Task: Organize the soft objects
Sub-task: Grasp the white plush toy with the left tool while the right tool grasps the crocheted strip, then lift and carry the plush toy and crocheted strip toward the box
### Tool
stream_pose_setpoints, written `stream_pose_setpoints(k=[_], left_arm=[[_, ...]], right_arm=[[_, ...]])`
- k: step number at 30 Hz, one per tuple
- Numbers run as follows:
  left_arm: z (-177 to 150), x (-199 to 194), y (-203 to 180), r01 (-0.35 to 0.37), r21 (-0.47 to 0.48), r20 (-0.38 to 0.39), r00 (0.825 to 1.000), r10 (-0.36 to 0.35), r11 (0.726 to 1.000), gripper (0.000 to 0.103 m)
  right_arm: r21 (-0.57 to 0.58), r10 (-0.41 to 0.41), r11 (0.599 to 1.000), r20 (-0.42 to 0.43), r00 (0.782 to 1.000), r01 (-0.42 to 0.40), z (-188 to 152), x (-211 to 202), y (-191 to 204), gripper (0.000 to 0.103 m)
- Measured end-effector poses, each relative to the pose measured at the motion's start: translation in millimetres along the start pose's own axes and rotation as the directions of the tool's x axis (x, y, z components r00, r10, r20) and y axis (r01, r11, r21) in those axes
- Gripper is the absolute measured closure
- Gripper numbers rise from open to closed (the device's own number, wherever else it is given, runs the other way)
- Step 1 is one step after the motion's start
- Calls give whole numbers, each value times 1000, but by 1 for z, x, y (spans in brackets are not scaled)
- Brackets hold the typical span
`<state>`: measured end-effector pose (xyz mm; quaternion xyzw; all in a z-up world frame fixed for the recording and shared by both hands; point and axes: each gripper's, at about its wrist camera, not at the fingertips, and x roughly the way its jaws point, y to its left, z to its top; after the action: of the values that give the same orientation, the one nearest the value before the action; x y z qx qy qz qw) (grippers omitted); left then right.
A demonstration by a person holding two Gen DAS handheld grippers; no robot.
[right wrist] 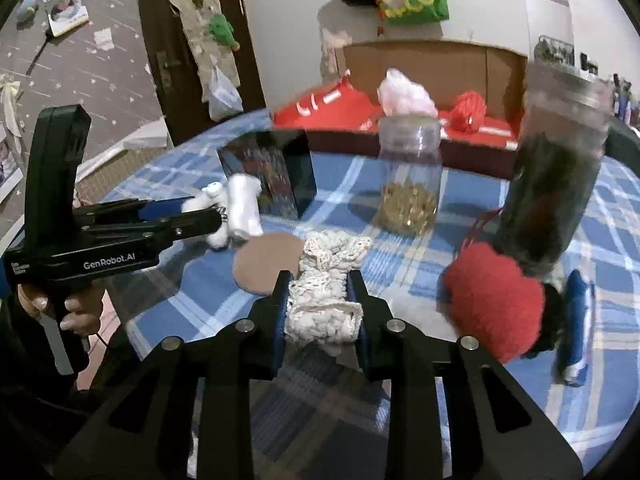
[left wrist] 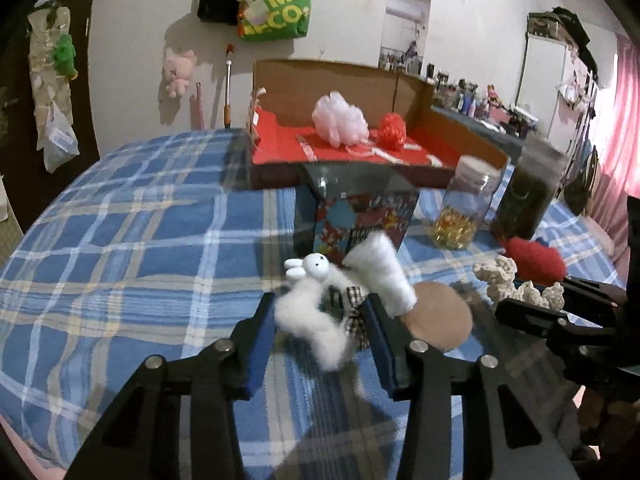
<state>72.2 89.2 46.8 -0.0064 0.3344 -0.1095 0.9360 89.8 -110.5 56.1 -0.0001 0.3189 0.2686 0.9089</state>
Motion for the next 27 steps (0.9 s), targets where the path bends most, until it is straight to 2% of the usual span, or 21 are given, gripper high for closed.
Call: stream_pose_setpoints(k=[4, 9, 19, 27], left_arm=[[6, -15, -2, -7, 8, 33, 999, 7, 1000, 57], [10, -30, -12, 37, 22, 66, 997, -39, 999, 57], [18, -27, -42, 154, 51, 61, 986, -157, 987, 57], [20, -22, -55, 189, 55, 46, 980, -191, 981, 57]], right_arm=[[-1, -3, 1000, 19, 1000, 3, 4, -10, -1, 77], [9, -17, 1000, 40, 999, 16, 7, -21, -6, 77], [23, -50, 999, 56, 997, 49, 9, -34, -14, 77], [32, -49, 998, 58, 997, 47, 9, -36, -17, 77]])
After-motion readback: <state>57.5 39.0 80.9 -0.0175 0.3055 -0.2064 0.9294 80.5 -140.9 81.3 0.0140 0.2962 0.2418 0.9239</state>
